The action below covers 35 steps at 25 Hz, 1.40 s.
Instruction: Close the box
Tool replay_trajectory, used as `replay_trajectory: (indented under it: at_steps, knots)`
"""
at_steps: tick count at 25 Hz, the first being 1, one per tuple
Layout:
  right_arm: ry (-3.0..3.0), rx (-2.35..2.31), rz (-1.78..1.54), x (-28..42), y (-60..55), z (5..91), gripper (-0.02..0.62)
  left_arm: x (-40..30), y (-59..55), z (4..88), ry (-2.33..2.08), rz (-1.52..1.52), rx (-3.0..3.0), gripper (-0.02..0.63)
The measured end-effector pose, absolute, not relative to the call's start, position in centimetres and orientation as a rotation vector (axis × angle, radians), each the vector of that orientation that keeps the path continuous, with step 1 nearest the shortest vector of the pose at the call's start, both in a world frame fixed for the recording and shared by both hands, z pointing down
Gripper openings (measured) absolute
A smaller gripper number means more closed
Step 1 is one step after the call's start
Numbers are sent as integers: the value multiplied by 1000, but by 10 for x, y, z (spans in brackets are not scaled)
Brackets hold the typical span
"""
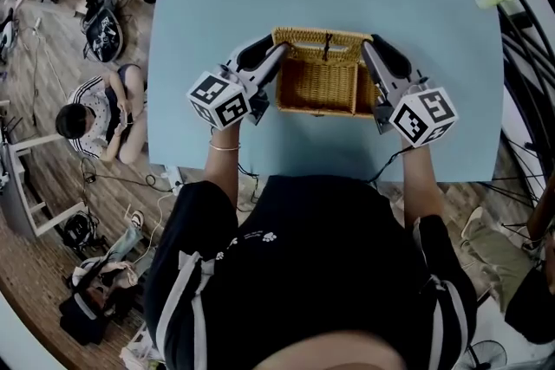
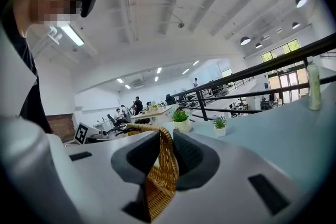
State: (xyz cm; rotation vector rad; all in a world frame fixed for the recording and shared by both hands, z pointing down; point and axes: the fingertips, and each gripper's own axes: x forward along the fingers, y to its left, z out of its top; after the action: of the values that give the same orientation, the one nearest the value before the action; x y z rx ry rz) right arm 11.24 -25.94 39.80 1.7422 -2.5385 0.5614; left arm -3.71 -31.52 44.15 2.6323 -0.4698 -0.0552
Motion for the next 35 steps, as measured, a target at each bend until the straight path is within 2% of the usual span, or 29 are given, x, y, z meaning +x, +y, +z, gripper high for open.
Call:
replay_trajectory:
  at_steps: [19,35]
  knots:
    - [-2573,1580,573,86,-199,409,103,-66,-276,446,-674,-8,2620,115]
    - [-2559,1499,738,72,-165,439,106,-74,-246,464,-713,76,2577,114]
